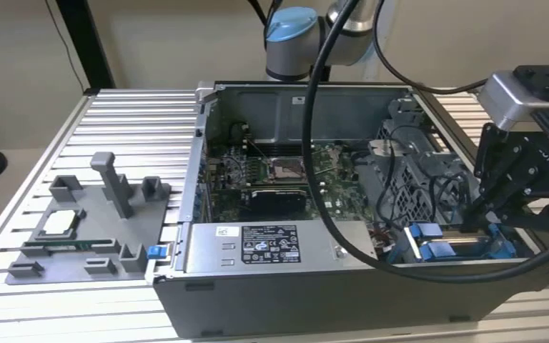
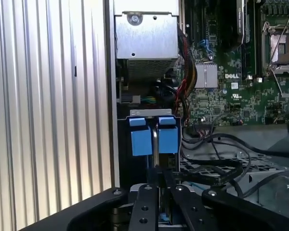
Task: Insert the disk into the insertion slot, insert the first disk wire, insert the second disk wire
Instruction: 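Insert the second disk wire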
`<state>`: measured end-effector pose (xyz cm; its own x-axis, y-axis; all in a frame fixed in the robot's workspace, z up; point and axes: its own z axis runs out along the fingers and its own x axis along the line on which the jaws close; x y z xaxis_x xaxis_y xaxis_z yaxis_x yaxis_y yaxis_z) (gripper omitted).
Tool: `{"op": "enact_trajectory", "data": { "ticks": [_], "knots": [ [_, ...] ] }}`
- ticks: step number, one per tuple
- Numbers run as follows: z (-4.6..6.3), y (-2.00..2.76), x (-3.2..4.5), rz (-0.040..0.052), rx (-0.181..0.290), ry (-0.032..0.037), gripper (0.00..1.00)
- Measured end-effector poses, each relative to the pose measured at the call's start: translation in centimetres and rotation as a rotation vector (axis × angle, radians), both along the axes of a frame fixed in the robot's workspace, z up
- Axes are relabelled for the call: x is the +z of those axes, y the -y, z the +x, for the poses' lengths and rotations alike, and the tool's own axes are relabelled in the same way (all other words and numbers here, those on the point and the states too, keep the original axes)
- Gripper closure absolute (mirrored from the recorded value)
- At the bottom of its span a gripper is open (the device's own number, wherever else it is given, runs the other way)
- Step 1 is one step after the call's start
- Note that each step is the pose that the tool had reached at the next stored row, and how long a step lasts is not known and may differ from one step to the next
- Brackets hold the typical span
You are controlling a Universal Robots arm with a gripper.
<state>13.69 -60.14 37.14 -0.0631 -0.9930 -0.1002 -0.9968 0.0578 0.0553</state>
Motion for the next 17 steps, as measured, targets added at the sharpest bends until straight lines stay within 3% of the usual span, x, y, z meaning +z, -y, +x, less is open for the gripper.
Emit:
{"op": "enact_trajectory", "data": {
  "ticks": [5,8,17],
  "knots": [
    [-0.2,-1.13,-0.46,0.0007,0.000,0.0203,1.00],
    [-0.2,-1.43,-0.67,0.0015,0.000,0.0300,1.00],
    [-0.2,-1.54,-0.66,0.0012,0.000,0.0303,1.00]
  ]
}}
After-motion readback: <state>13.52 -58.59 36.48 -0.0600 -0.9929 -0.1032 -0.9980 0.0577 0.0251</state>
